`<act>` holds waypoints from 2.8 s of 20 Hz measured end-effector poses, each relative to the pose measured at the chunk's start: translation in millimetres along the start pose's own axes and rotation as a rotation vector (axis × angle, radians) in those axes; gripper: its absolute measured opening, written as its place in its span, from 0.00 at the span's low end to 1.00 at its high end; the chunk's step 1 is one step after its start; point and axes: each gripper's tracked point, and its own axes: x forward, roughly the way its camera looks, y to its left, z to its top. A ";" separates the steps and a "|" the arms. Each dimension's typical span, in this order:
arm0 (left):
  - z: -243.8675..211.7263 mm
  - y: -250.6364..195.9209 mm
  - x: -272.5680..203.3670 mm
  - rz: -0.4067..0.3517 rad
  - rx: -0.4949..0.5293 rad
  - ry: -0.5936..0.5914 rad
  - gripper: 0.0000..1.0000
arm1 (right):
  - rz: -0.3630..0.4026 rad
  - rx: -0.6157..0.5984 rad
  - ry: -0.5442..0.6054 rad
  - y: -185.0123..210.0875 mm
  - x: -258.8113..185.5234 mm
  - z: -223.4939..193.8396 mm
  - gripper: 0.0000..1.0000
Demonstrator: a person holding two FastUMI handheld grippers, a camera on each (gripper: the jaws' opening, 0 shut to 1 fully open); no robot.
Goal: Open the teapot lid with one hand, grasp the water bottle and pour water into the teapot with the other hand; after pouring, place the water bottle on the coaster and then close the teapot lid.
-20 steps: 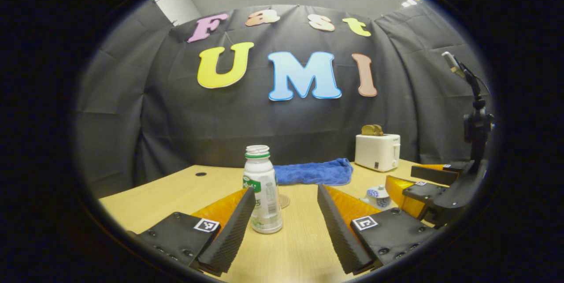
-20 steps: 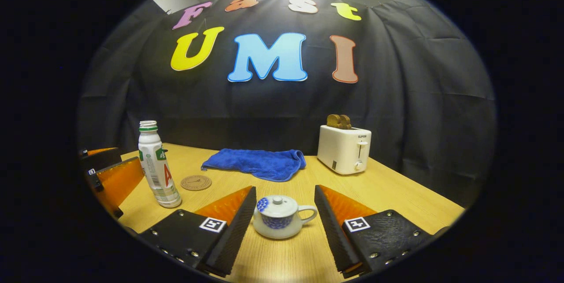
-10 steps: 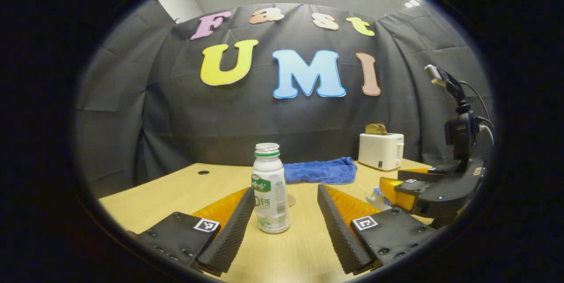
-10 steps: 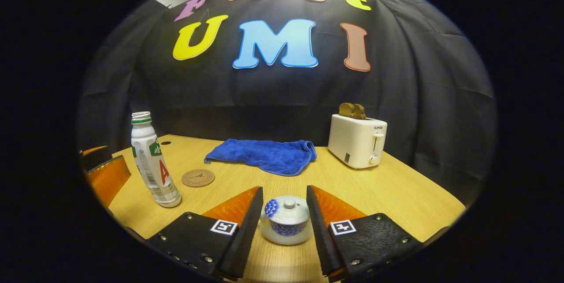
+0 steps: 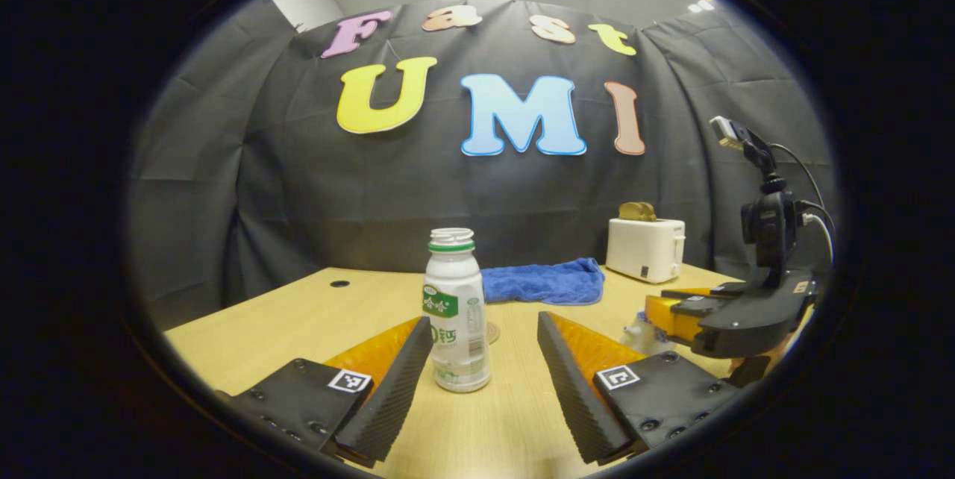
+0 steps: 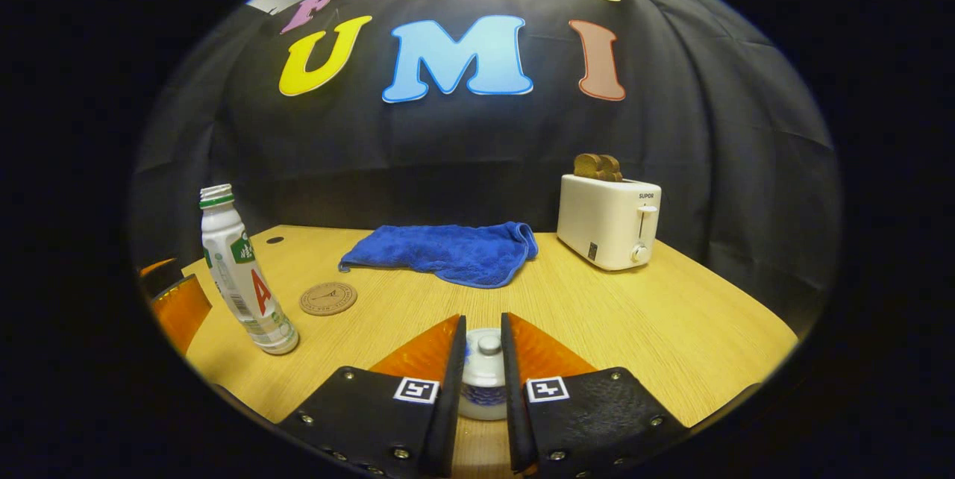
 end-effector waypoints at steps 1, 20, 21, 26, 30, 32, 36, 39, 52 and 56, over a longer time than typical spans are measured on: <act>-1.5 1.2 0.8 0.000 0.001 0.003 0.94 | -0.002 -0.015 0.005 1.4 0.2 -1.2 0.29; -14.1 28.3 0.8 0.042 -0.036 0.043 1.00 | -0.002 -0.078 -0.126 -11.0 -19.1 48.4 0.00; -15.5 29.1 1.1 0.044 -0.033 0.047 1.00 | -0.019 -0.075 -0.153 -18.8 -20.1 57.0 0.00; -23.5 31.2 6.3 0.048 -0.031 0.066 1.00 | -0.100 -0.058 -0.229 -62.5 -13.3 80.5 0.00; -26.1 28.7 18.3 0.046 -0.017 0.072 1.00 | -0.146 -0.035 -0.246 -90.8 -7.9 81.6 0.00; -26.3 28.9 27.4 0.055 0.007 0.070 1.00 | -0.161 -0.022 -0.253 -100.5 -4.7 81.0 0.00; -31.9 31.0 41.4 0.075 0.021 0.077 0.94 | -0.179 -0.018 -0.260 -113.3 1.3 76.9 0.00; -36.4 22.3 50.8 0.038 -0.021 0.085 0.94 | -0.175 0.000 -0.252 -117.8 2.9 69.8 0.00; -45.5 27.4 78.0 0.061 0.050 0.129 0.94 | -0.159 0.055 -0.224 -124.8 4.0 57.1 0.00; -45.9 25.2 77.6 0.056 0.062 0.139 1.00 | -0.157 0.069 -0.223 -126.3 3.5 56.9 0.00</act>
